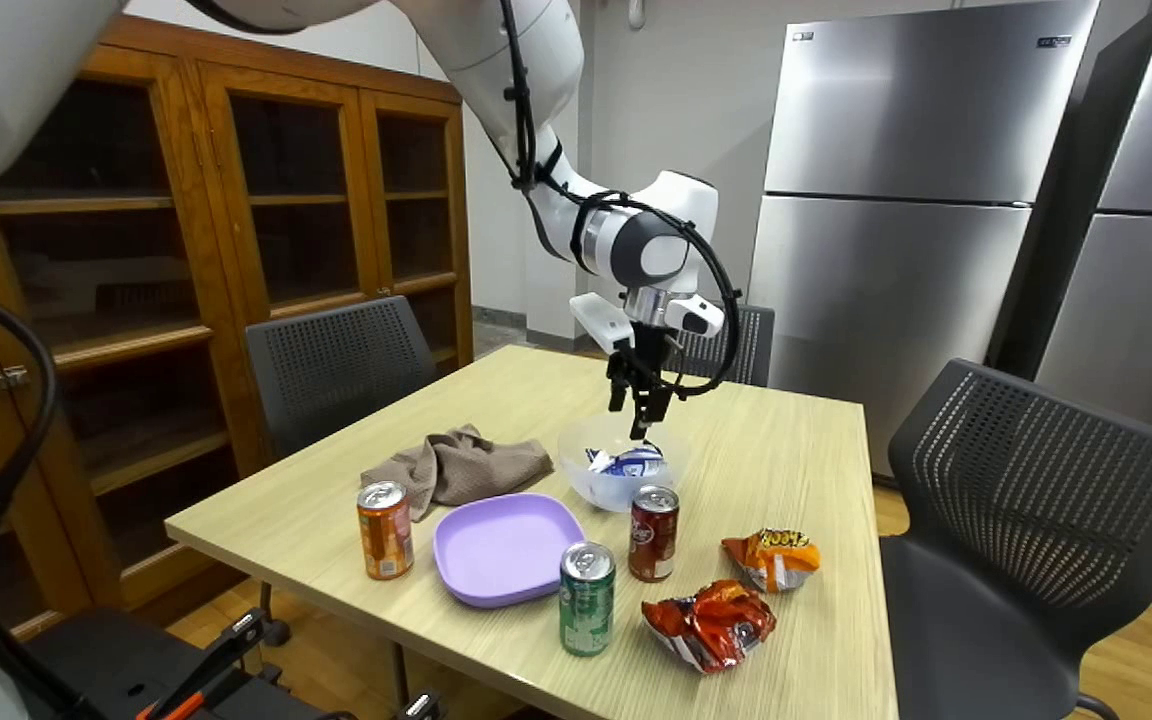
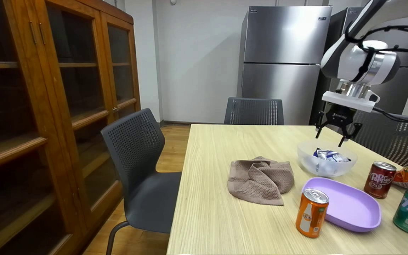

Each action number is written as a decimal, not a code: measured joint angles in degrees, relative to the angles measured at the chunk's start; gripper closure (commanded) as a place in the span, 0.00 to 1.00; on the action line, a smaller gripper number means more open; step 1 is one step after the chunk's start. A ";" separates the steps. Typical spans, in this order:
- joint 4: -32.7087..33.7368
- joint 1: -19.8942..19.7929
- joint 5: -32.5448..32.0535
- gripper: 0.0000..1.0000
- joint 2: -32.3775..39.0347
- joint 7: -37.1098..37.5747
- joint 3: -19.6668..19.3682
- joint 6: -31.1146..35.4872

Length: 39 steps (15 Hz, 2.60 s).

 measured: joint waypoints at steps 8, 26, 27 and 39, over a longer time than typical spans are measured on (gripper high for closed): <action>-15.37 -0.95 -0.58 0.00 -15.48 -1.03 -1.84 0.20; -35.74 -5.54 -8.84 0.00 -28.76 -2.46 -8.63 1.97; -35.72 -5.53 -8.84 0.00 -28.70 -2.46 -8.59 1.98; -36.87 -5.30 -8.83 0.00 -26.87 -2.34 -7.94 3.84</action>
